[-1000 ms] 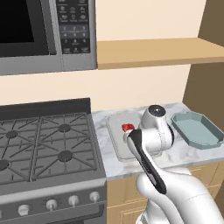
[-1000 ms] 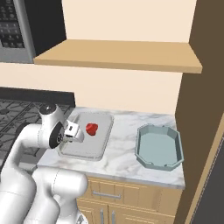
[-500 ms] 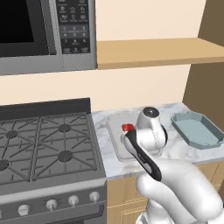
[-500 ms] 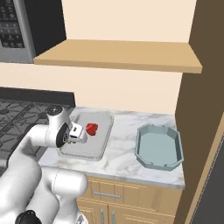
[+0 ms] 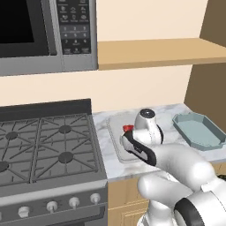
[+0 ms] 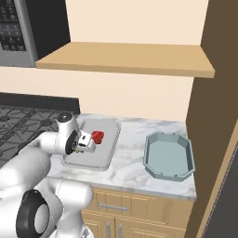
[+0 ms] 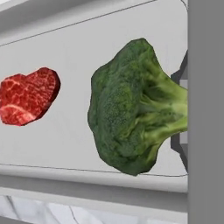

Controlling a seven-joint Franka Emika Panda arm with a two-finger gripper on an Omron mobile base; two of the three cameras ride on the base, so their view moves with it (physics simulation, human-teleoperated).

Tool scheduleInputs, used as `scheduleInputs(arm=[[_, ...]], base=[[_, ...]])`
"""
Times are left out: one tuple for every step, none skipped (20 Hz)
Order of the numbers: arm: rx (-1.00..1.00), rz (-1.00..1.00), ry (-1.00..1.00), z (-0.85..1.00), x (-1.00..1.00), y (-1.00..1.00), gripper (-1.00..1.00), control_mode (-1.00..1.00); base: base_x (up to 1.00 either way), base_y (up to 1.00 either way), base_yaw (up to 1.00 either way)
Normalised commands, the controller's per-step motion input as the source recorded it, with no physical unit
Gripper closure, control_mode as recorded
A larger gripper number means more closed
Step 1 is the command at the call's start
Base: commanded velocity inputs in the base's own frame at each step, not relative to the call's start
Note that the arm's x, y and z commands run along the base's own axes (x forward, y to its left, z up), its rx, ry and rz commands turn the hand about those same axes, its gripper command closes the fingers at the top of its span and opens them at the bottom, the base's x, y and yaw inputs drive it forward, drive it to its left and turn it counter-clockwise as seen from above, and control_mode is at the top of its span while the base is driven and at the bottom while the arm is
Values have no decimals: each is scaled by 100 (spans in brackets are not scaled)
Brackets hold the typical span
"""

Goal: Place one broccoli and one steak in each tupperware on the nearby counter, to pack two identical lunches.

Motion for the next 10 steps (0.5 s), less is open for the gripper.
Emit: scheduleInputs(arm=[[0,0,4,-26,29,0,100,-100],[0,0,3,-26,29,0,100,-100],[0,0,4,-26,30,0,100,-100],[0,0,3,-25,30,0,100,-100],[0,0,3,-26,29,0,100,-100],[0,0,4,-25,29,0,100,-100],[0,0,3,-24,27,0,100,-100],[0,0,3,-25,27,0,100,-100],[0,0,3,-25,27,0,100,-100],[0,0,3,-25,28,0,100,-100]], base=[[0,0,0],[0,0,0],[0,0,0],[0,0,0],[0,0,0],[0,0,0],[0,0,0],[0,0,0],[0,0,0],[0,0,0]])
